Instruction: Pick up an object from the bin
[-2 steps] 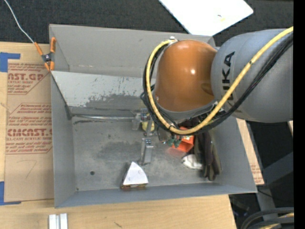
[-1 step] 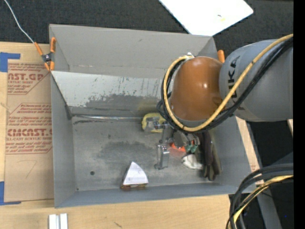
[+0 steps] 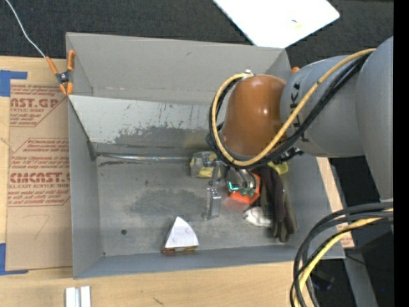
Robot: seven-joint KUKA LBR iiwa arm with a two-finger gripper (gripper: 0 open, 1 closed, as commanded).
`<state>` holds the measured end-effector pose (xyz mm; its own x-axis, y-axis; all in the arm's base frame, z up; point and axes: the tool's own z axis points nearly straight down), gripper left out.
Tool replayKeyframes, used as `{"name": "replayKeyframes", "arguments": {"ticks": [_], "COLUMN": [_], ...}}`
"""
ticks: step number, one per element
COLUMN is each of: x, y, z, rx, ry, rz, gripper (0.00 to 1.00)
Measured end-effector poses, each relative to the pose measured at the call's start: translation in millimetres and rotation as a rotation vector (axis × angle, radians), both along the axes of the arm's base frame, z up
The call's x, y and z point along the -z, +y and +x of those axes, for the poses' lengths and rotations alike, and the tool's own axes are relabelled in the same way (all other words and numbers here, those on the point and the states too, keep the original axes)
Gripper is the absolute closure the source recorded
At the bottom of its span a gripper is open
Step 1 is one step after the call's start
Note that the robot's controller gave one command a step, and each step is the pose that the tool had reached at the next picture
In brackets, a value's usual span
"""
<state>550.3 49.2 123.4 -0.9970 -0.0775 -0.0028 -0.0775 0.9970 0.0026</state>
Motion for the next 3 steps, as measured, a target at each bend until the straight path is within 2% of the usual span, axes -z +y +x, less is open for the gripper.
{"name": "replayKeyframes", "arguments": {"ticks": [1, 2, 3], "x": [-1.0, -62.4, -5.2], "y": [0.2, 12.2, -21.7], "z": [-1.5, 6.5, 22.0], "rx": [-0.002, -0.255, -0.427], "ry": [0.002, 0.002, -0.008], "rz": [0.0, -0.001, -0.002], "gripper": [0.0, 0.0, 0.0]}}
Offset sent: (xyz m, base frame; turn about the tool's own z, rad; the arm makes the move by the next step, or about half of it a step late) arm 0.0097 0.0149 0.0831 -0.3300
